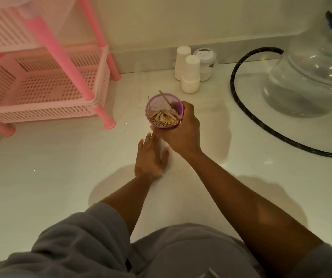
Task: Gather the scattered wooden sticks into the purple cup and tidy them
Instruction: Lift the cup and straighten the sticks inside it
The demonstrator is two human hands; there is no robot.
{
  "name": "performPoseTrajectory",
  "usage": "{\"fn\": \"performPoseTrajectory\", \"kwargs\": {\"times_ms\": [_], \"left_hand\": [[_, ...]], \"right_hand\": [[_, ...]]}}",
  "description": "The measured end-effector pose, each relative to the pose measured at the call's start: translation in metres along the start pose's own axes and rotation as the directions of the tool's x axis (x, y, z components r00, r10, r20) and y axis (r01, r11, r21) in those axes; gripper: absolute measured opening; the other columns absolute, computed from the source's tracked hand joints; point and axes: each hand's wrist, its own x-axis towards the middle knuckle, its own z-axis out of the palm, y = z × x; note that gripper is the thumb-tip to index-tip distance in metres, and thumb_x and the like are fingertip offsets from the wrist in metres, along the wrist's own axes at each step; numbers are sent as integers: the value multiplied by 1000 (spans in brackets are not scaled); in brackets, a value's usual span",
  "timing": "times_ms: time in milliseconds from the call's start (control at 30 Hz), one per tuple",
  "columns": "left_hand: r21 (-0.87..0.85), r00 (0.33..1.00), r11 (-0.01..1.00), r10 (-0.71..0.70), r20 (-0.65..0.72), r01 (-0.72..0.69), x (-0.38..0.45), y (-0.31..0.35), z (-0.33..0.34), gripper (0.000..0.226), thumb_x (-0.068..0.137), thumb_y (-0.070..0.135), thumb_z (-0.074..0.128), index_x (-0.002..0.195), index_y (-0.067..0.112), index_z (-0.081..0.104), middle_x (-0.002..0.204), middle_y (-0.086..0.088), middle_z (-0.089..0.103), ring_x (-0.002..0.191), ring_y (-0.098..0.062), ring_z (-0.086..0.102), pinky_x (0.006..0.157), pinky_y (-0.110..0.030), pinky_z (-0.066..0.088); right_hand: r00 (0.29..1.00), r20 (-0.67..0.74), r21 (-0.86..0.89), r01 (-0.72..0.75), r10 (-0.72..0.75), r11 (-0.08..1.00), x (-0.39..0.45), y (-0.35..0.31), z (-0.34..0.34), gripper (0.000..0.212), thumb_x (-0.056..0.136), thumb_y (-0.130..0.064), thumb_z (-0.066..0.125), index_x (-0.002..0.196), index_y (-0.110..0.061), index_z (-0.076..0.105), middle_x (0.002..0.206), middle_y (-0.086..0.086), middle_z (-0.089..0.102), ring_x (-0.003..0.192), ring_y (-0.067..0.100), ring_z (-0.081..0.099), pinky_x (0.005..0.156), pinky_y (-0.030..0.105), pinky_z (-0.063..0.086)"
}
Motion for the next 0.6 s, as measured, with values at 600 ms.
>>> {"fn": "performPoseTrajectory", "kwargs": {"times_ms": [600], "left_hand": [[-18, 998, 999, -40, 44, 40, -2, 2, -2, 72, 95, 70, 13, 155, 31, 10, 163, 7, 15, 151, -17, 10, 124, -37, 2]], "right_hand": [[1000, 9, -43, -13, 13, 999, 4, 6, -7, 91, 58, -41, 89, 132, -15, 43, 125, -4, 57, 104, 5, 53, 72, -1, 43]]}}
